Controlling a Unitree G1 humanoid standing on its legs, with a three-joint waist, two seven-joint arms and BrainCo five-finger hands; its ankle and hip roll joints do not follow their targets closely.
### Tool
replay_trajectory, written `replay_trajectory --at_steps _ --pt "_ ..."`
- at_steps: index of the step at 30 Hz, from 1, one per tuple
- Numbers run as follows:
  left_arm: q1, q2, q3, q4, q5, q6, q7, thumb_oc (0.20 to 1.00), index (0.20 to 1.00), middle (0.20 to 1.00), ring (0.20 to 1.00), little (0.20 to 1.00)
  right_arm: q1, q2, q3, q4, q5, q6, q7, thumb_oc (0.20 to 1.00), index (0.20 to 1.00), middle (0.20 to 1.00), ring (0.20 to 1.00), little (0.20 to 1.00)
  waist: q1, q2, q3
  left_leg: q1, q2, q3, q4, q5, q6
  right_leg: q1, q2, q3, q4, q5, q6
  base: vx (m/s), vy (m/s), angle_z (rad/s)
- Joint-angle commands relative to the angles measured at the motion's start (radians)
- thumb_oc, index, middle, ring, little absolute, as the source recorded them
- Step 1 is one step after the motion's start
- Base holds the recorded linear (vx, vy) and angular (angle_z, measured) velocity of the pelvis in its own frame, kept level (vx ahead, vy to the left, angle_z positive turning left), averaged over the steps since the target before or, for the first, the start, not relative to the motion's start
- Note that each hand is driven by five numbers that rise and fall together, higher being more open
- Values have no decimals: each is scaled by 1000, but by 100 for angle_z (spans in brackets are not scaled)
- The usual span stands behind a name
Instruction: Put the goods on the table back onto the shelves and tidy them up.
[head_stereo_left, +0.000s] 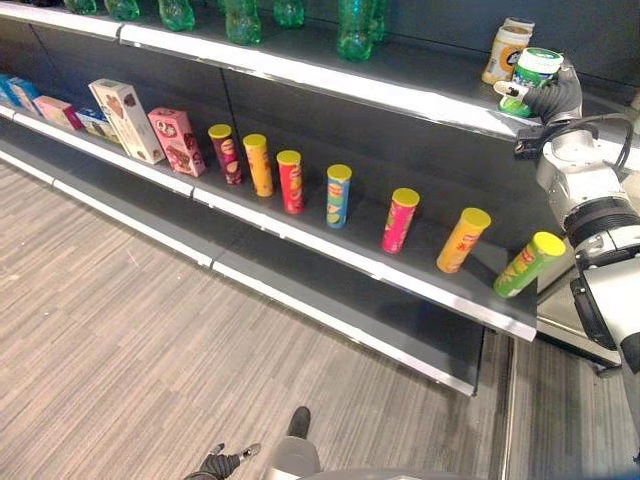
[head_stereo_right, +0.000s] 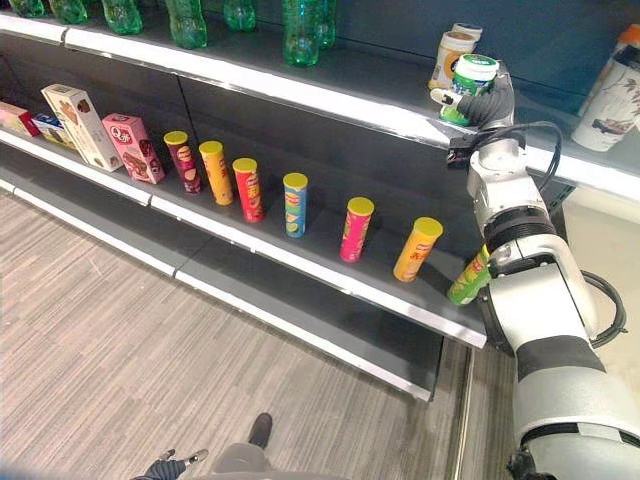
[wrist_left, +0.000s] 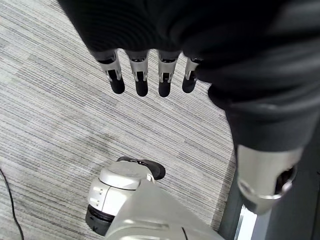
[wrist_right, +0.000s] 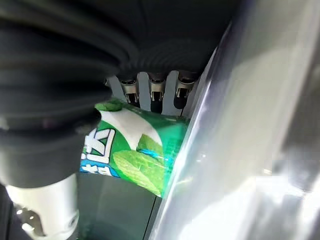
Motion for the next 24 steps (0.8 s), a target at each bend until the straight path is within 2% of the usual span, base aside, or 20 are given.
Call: replay_trajectory --at_steps 1,24 --pt "-82 32 -35 39 -37 -21 12 1000 1000 1000 1000 1000 -62 -13 27 41 -19 8 0 1000 1000 1000 1000 1000 52 -23 40 135 -14 138 24 -183 -39 -105 -21 3 61 -18 66 0 0 0" --pt "-89 24 -42 41 -55 -22 20 1000 1000 1000 1000 1000 -82 -4 39 80 -52 20 -14 1000 1000 1000 1000 1000 71 -36 42 124 -20 115 34 -190 -35 -96 -29 -19 65 -23 66 5 1 2"
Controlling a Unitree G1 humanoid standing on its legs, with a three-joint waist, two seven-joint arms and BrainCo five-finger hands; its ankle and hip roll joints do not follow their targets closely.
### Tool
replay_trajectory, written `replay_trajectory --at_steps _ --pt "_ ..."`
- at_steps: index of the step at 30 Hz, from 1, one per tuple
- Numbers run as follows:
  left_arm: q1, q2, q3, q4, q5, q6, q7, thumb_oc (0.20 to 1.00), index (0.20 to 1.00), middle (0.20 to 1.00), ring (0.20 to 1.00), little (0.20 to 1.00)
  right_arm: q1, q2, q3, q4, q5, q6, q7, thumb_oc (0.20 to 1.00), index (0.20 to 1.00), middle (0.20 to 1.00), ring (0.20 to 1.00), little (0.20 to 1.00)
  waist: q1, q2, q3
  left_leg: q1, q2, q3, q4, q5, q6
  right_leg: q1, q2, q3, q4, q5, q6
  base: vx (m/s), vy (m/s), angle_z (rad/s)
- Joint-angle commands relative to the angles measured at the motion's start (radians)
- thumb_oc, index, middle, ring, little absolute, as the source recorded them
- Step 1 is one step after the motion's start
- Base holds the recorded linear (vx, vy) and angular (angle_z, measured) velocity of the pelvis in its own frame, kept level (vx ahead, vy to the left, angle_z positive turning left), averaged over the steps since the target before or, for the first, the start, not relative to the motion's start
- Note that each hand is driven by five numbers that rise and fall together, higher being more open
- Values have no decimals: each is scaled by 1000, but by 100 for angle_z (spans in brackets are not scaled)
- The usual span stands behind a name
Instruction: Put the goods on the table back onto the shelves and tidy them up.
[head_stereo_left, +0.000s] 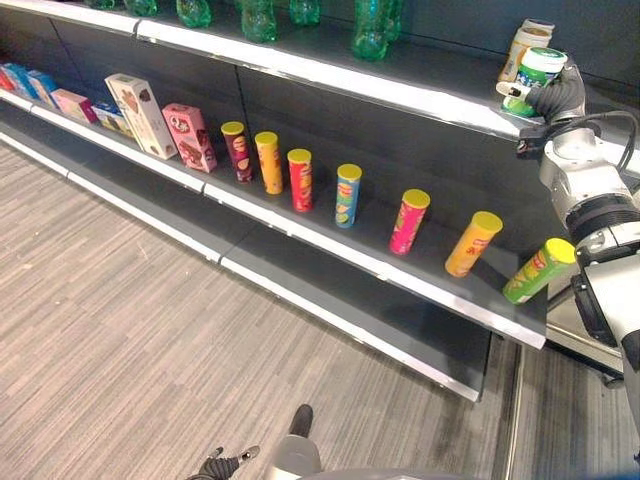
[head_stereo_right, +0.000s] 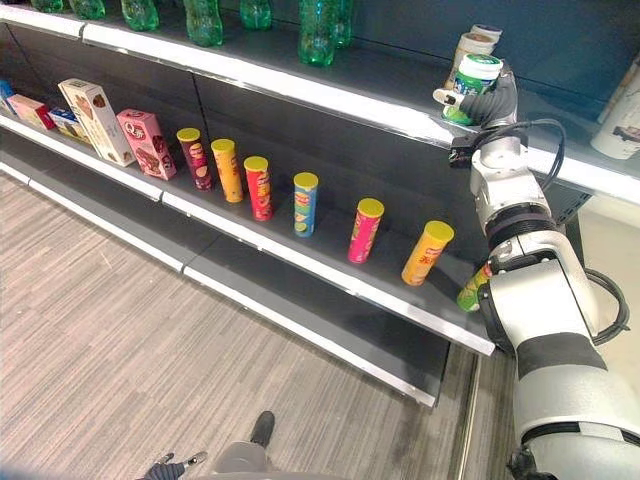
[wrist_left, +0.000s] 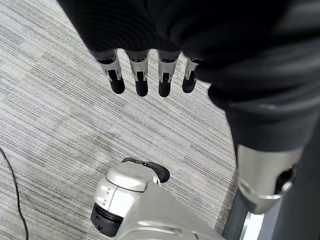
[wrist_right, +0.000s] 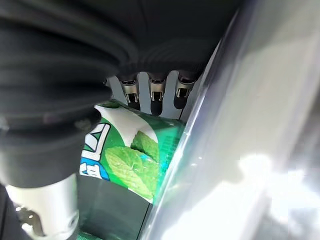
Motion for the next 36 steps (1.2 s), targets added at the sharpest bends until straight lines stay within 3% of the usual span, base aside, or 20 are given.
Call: replay_trajectory --at_steps 1,26,36 --pt "-90 26 -40 38 -38 -22 19 1000 1000 1000 1000 1000 -53 -2 35 38 -17 0 -2 1000 1000 1000 1000 1000 53 -29 44 136 -11 137 34 -191 -36 -99 -27 7 65 -21 63 0 0 0" --pt "-96 26 -41 45 -40 -18 29 1000 1000 1000 1000 1000 -93 -28 63 51 -79 -6 -51 1000 1000 1000 1000 1000 35 -34 43 150 -8 152 32 -199 -32 -96 -27 16 66 -19 64 0 0 0" --pt "-103 34 -32 34 -26 -15 26 1000 1000 1000 1000 1000 -89 -109 46 -219 -105 -60 -125 1000 1000 1000 1000 1000 -4 -24 32 174 2 180 29 -207 -34 -95 -21 40 67 -22 64 -1 -5 -1"
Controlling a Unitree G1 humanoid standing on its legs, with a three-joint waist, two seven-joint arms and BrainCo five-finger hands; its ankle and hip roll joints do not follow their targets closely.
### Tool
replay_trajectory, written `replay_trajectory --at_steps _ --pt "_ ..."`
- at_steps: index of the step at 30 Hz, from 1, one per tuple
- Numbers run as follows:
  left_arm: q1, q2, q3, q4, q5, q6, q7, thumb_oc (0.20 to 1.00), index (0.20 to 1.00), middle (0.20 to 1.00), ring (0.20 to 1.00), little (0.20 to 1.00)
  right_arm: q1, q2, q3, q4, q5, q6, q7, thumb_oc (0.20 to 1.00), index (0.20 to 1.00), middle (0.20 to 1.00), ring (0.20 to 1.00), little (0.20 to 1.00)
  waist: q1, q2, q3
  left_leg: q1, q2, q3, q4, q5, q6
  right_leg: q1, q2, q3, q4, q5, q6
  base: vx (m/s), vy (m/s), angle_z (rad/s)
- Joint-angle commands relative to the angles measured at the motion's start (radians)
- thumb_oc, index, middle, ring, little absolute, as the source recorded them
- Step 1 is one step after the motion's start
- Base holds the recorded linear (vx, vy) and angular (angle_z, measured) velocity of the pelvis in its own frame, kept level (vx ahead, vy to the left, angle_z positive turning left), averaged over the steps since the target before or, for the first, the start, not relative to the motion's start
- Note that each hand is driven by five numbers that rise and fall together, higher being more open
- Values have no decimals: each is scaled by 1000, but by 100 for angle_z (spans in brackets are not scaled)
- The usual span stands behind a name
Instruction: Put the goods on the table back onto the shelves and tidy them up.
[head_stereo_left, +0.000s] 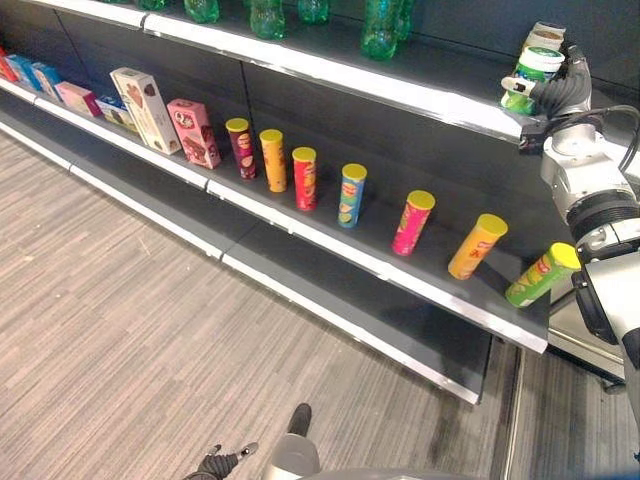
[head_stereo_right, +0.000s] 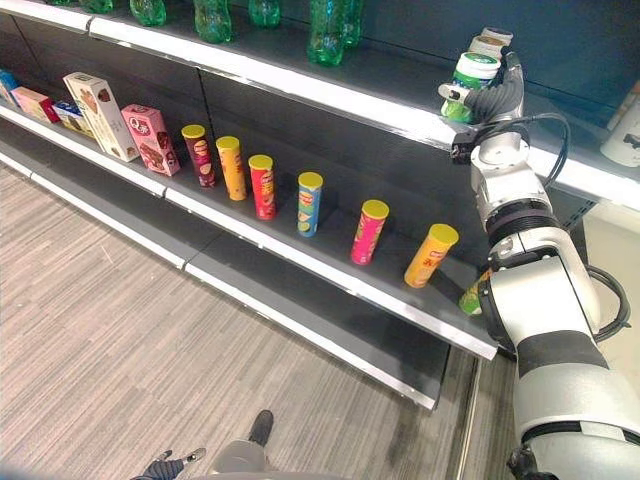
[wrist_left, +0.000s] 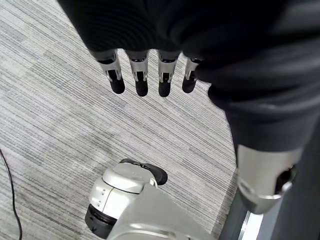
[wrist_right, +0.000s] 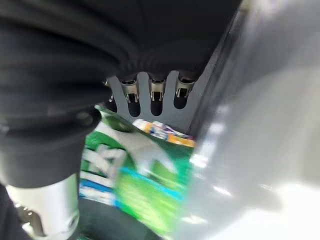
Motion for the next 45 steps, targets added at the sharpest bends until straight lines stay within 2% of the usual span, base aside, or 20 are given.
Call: replay_trajectory --at_steps 1,7,9,12,13,14,17,18,19,21,23,24,26,29,33,37,39,40,42,45 --pt "-88 32 -30 35 -4 -16 9 1000 1000 1000 1000 1000 -83 -103 45 -121 -34 -70 -38 1000 1000 1000 1000 1000 16 -10 30 180 13 178 28 -210 -40 -90 -9 39 67 -22 62 0 0 0" --pt "-84 35 -12 36 26 -9 5 1000 1000 1000 1000 1000 -61 -157 46 -298 -80 -91 -47 1000 1000 1000 1000 1000 -6 -9 22 191 20 193 26 -214 -42 -88 -3 49 66 -24 60 5 -16 -6" --pt "-82 31 5 34 48 -6 1 1000 1000 1000 1000 1000 -16 -206 34 -486 -116 -118 -32 1000 1000 1000 1000 1000 -27 -6 20 197 25 202 26 -216 -42 -89 0 54 67 -25 58 10 -26 -9" --pt "-78 34 32 26 70 -11 -5 1000 1000 1000 1000 1000 65 -287 32 -755 -94 -171 64 1000 1000 1000 1000 1000 -49 -3 19 201 31 214 26 -216 -45 -95 3 64 68 -25 58 2 -25 -9" --pt "-78 35 31 26 71 -11 -5 1000 1000 1000 1000 1000 69 -288 29 -758 -94 -170 64 1000 1000 1000 1000 1000 -48 -4 19 201 31 215 26 -216 -45 -95 4 64 69 -25 58 7 -23 -18" --pt "-65 39 49 25 87 -16 -14 1000 1000 1000 1000 1000 129 -340 32 -951 -8 -211 177 1000 1000 1000 1000 1000 -59 -1 17 204 37 224 24 -217 -48 -96 6 70 68 -27 57 15 -23 -16" --pt "-49 38 62 18 112 -22 -33 1000 1000 1000 1000 1000 262 -372 20 -1138 155 -248 328 1000 1000 1000 1000 1000 -71 6 17 207 44 235 27 -219 -51 -100 8 78 69 -27 56 -3 -21 -7" --pt "-48 39 60 18 112 -22 -33 1000 1000 1000 1000 1000 268 -373 15 -1141 157 -247 330 1000 1000 1000 1000 1000 -69 5 17 207 44 236 27 -219 -51 -100 8 78 69 -27 56 -21 -6 -21" --pt "-46 34 57 11 137 -27 -40 1000 1000 1000 1000 1000 398 -361 -3 -1236 250 -241 422 1000 1000 1000 1000 1000 -80 15 21 206 47 245 30 -219 -53 -107 9 84 71 -27 56 -21 -3 -22" --pt "-45 23 50 -3 160 -29 -52 1000 1000 1000 1000 1000 565 -289 -16 -1286 330 -202 517 1000 1000 1000 1000 1000 -89 26 27 204 50 254 33 -220 -52 -117 9 91 75 -26 55 -33 2 -23" --pt "-45 17 43 -23 189 -32 -63 1000 1000 1000 1000 1000 686 -258 7 -1312 338 -167 565 1000 1000 1000 1000 1000 -98 36 34 202 53 266 37 -221 -52 -124 10 99 78 -25 54 -32 14 -28" --pt "-52 10 37 -36 196 -34 -67 1000 1000 1000 1000 1000 753 -221 30 -1301 339 -138 601 1000 1000 1000 1000 1000 -105 42 39 201 54 271 36 -220 -52 -129 10 104 78 -22 53 -35 20 -21" --pt "-54 7 35 -47 198 -37 -69 1000 1000 1000 1000 1000 812 -197 54 -1299 326 -130 621 1000 1000 1000 1000 1000 -109 46 43 200 55 275 38 -220 -52 -135 10 110 80 -21 53 -30 17 -22" --pt "-82 18 36 -62 221 -39 -79 1000 1000 1000 1000 1000 970 -104 117 -1200 207 -86 644 1000 1000 1000 1000 1000 -132 60 59 191 58 287 42 -218 -52 -153 9 126 87 -17 52 -42 15 -18" --pt "-101 24 14 -105 234 -42 -92 1000 1000 1000 1000 1000 1071 -53 149 -1021 86 -50 652 1000 1000 1000 1000 1000 -144 66 66 187 59 295 43 -218 -53 -160 7 136 88 -15 52 -20 22 -10" --pt "-115 22 -29 -145 230 -46 -96 1000 1000 1000 1000 1000 1137 77 103 -658 -111 -50 525 1000 1000 1000 1000 1000 -160 71 69 183 56 294 45 -218 -49 -166 7 145 89 -11 53 -3 4 -1" --pt "-114 23 -37 -149 229 -46 -94 1000 1000 1000 1000 1000 1154 112 75 -589 -134 -46 494 1000 1000 1000 1000 1000 -162 72 70 184 55 294 45 -219 -47 -164 7 146 88 -11 53 -2 8 -3" --pt "-114 18 -42 -151 212 -46 -93 1000 1000 1000 1000 1000 1170 186 24 -438 -164 -41 432 1000 1000 1000 1000 1000 -168 72 71 183 53 293 47 -221 -44 -164 7 149 89 -11 52 -4 18 -5" --pt "-108 13 -42 -148 195 -44 -85 1000 1000 1000 1000 1000 1192 270 -66 -225 -210 -28 334 1000 1000 1000 1000 1000 -176 75 73 191 49 292 49 -228 -38 -157 8 152 90 -14 51 6 23 -8" --pt "-106 11 -40 -142 182 -39 -78 1000 1000 1000 1000 1000 1203 303 -113 -130 -211 -13 302 1000 1000 1000 1000 1000 -181 76 70 189 47 288 53 -232 -34 -159 10 155 91 -16 47 7 5 -3"
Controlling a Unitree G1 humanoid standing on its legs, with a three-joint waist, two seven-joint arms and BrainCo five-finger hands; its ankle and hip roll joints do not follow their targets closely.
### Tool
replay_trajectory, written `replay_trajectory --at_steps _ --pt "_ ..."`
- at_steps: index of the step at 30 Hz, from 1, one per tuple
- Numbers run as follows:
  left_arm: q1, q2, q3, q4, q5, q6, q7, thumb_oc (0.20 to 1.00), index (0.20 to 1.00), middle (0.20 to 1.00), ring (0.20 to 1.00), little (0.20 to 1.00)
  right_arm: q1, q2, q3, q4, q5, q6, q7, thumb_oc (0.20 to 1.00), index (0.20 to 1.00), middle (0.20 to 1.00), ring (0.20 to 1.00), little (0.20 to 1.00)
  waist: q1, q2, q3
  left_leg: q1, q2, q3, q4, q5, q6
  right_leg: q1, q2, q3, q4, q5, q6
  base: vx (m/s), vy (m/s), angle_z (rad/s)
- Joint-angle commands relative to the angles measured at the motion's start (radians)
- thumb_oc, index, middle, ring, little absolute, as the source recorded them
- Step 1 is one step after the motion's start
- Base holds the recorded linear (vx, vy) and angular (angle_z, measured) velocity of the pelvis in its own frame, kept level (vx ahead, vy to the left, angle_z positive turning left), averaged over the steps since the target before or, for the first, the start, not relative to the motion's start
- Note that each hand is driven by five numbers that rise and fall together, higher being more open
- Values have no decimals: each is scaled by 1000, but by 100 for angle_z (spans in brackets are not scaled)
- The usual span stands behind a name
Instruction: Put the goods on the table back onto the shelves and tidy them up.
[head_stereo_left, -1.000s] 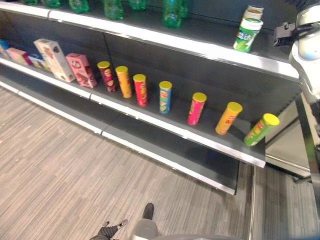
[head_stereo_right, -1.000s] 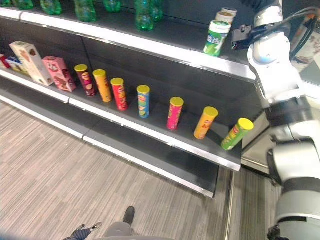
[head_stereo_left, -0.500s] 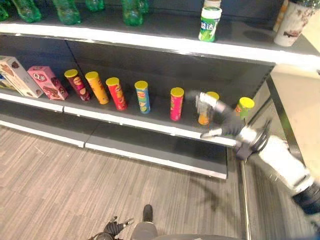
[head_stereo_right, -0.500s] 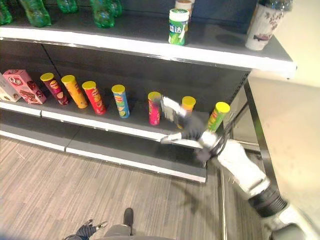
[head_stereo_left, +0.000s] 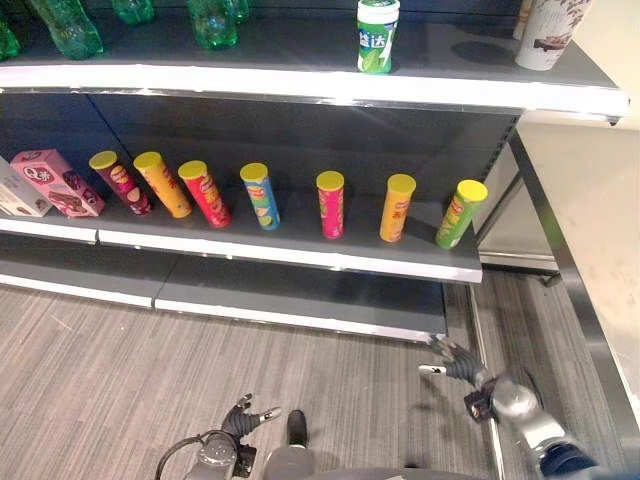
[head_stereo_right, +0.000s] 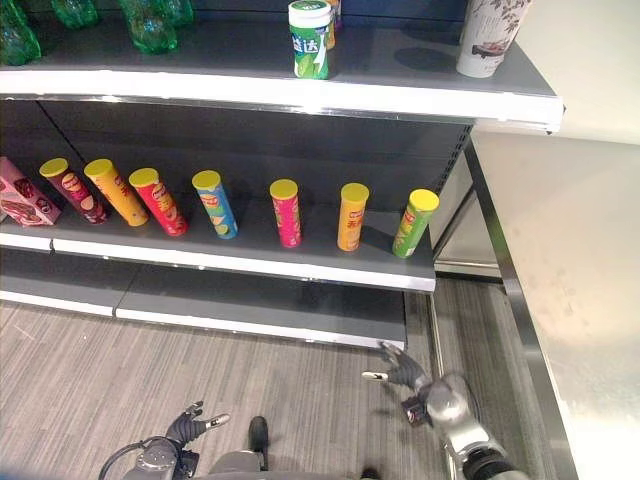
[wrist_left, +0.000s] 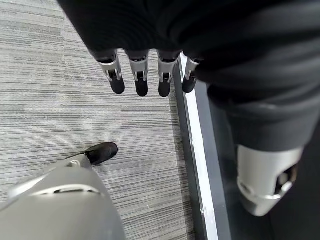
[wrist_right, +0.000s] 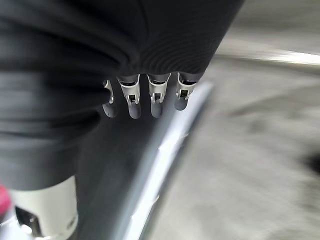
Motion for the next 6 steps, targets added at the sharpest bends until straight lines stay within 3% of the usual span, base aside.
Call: replay_trajectory --at_steps 1,6 --pt "-75 20 -27 48 -15 -17 21 1000 1000 1000 1000 1000 -24 7 -26 19 -32 -23 -84 1000 1000 1000 1000 1000 7 16 7 121 17 59 57 -200 -50 -106 43 -5 74 -25 26 6 3 -3" --pt "-79 26 -31 62 -16 -14 20 1000 1000 1000 1000 1000 -4 23 -97 173 -29 -11 -121 1000 1000 1000 1000 1000 1 14 9 128 15 58 68 -211 -46 -98 48 -5 75 -31 21 9 -3 -1"
